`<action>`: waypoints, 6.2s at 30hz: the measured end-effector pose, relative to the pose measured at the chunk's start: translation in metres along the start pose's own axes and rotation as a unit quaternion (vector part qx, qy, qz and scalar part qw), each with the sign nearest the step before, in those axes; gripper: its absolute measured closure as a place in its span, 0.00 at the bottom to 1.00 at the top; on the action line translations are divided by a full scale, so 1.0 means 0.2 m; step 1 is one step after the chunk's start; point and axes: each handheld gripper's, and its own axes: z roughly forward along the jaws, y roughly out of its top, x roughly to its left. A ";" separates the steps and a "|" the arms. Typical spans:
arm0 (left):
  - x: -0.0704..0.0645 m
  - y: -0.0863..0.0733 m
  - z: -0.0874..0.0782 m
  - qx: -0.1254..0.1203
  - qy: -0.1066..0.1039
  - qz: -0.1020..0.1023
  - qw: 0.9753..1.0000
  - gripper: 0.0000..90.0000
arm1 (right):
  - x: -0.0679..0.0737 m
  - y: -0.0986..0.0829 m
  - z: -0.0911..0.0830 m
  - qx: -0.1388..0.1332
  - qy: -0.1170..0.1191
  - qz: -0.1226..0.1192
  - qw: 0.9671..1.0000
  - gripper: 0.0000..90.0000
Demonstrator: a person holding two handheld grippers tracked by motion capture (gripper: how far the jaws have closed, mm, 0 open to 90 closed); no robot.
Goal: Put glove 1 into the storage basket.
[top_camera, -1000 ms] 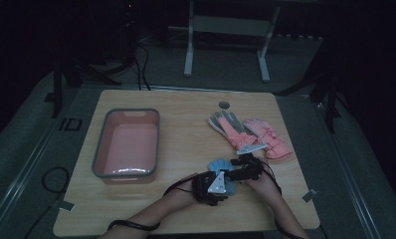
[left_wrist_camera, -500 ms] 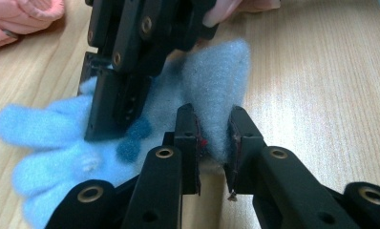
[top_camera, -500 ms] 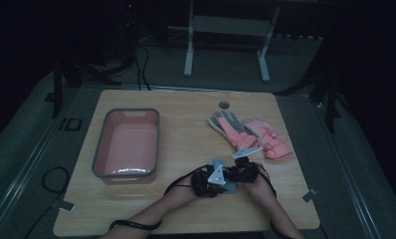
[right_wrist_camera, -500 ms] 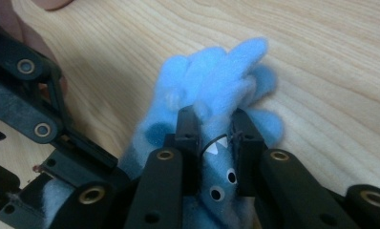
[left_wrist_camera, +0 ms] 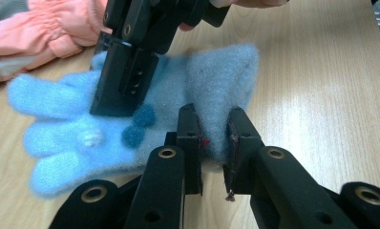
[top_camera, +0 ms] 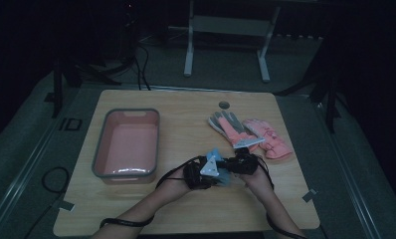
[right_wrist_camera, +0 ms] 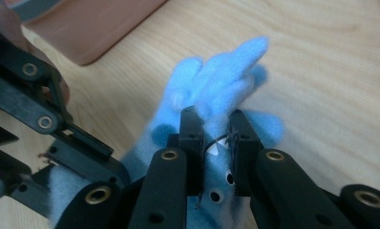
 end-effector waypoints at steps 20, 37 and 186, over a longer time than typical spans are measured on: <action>0.11 -0.01 -0.21 0.010 0.026 0.003 1.000 0.89 | 0.09 0.25 0.05 -0.017 0.016 -0.018 1.000 0.89; 0.25 -0.04 -0.47 0.017 0.072 0.000 0.997 0.89 | 0.20 0.56 0.14 -0.037 0.034 -0.045 0.998 0.89; 0.07 -0.20 -0.15 -0.004 -0.022 -0.152 0.988 0.03 | -0.05 0.19 -0.04 -0.050 0.010 -0.056 0.997 0.17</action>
